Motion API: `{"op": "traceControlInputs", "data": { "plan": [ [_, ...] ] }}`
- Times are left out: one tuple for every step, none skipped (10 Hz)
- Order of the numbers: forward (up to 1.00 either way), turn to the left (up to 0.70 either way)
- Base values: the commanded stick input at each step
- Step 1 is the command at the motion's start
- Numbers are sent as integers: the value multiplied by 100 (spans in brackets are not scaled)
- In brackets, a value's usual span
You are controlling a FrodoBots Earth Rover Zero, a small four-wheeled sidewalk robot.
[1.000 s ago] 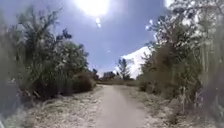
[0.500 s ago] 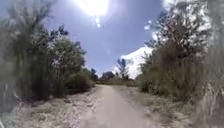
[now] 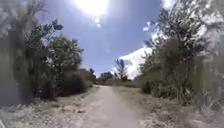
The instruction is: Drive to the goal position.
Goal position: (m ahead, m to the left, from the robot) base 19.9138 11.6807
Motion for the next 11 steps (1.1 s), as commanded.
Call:
{"op": "traceControlInputs", "data": {
  "plan": [
    [85,0],
    [85,0],
    [85,0],
    [85,34],
    [85,7],
    [85,0],
    [85,0],
    [85,0],
    [85,0],
    [85,0],
    [85,18]
  ]
}}
